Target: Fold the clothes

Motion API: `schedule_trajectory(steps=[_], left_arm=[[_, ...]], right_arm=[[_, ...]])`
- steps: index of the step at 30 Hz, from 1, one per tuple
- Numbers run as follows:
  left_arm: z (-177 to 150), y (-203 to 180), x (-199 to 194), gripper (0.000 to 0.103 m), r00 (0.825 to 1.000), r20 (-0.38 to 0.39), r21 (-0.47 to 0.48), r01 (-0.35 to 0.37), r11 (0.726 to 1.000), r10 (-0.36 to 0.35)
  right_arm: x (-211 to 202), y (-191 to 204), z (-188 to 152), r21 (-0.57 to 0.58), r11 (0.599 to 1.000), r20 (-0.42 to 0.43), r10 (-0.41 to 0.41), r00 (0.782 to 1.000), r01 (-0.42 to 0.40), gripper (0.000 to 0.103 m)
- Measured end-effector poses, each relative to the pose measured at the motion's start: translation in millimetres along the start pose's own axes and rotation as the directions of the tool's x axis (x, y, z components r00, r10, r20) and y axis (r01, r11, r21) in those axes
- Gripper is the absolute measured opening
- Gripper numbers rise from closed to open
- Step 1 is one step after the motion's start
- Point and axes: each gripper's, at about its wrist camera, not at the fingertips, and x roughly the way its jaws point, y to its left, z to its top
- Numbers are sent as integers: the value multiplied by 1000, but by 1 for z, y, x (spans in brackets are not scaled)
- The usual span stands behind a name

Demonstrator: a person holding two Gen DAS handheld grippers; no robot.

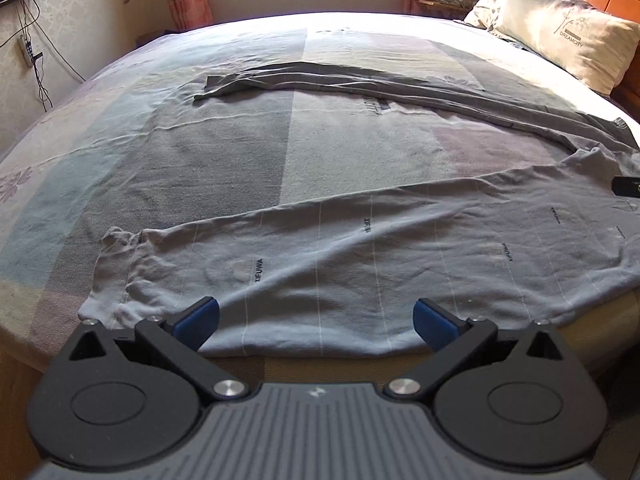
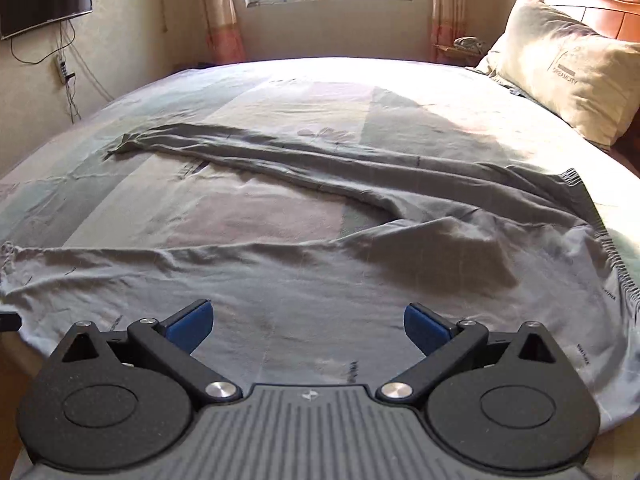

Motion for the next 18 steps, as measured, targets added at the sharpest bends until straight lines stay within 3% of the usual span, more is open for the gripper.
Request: schedule_trajectory(steps=[4, 9, 12, 18], left_arm=[[6, -22, -1, 102, 999, 16, 20, 44, 999, -44], [16, -44, 6, 102, 999, 6, 75, 38, 996, -39], [20, -50, 11, 102, 999, 2, 78, 47, 996, -47], [27, -66, 23, 102, 997, -21, 117, 70, 991, -68]], right_arm=[[23, -35, 17, 42, 999, 53, 8, 999, -11, 103], [52, -75, 37, 87, 996, 111, 26, 993, -35, 103], [78, -80, 33, 121, 990, -5, 80, 997, -79, 103], [44, -67, 7, 10, 995, -48, 104, 993, -104, 103]])
